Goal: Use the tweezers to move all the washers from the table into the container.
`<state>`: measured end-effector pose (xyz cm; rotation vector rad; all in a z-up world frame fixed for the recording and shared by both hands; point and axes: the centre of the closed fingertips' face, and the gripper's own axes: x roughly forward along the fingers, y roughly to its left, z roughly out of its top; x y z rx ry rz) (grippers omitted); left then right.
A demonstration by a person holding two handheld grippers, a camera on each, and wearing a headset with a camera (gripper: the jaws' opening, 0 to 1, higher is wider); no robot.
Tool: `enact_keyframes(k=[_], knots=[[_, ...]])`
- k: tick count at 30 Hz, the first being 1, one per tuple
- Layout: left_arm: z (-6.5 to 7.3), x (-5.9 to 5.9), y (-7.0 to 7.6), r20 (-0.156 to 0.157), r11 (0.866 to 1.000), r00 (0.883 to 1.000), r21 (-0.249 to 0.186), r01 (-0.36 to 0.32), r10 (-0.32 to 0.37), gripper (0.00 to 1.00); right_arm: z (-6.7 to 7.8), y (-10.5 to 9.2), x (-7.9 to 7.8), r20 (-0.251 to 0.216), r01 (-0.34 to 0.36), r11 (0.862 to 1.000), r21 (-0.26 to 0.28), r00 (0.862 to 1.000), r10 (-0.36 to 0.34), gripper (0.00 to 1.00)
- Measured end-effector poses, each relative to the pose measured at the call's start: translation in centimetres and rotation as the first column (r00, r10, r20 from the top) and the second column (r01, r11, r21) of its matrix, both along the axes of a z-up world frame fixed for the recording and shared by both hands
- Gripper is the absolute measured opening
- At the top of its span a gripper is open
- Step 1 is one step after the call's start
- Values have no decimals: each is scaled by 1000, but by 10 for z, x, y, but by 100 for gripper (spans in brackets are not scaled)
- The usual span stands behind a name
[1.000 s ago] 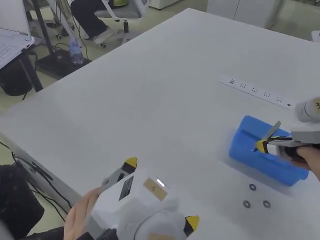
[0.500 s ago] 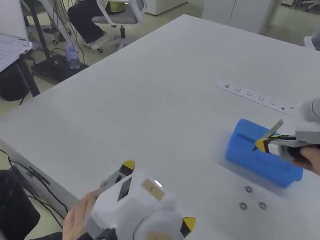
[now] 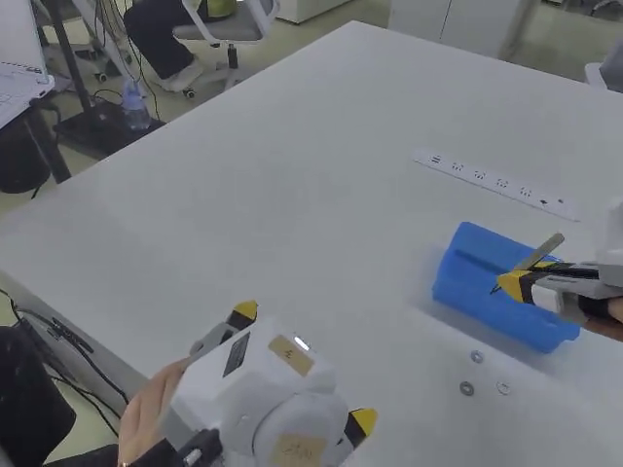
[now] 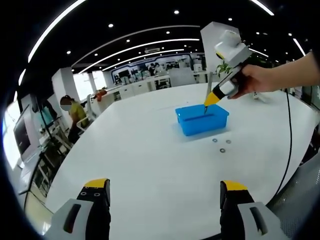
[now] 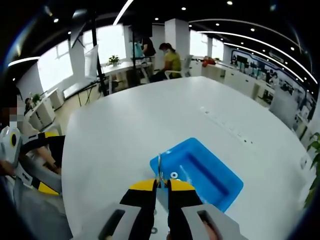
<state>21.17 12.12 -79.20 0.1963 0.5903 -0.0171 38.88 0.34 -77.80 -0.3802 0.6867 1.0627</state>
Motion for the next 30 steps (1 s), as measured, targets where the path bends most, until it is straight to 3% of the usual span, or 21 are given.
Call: enact_keyframes(k=[9, 13, 30], knots=[[0, 0, -1, -1, 1000, 1000, -6, 2, -2, 94, -20, -6, -27, -61, -2, 1000, 20, 998, 3, 5], [-1, 0, -1, -6, 1000, 1000, -2, 3, -3, 94, -29, -5, -35, -53, -18, 1000, 0, 998, 18, 5], [-5, 0, -1, -24, 1000, 1000, 1, 1, -1, 93, -58, -12, -31, -82, -14, 998, -59, 997, 9, 5]])
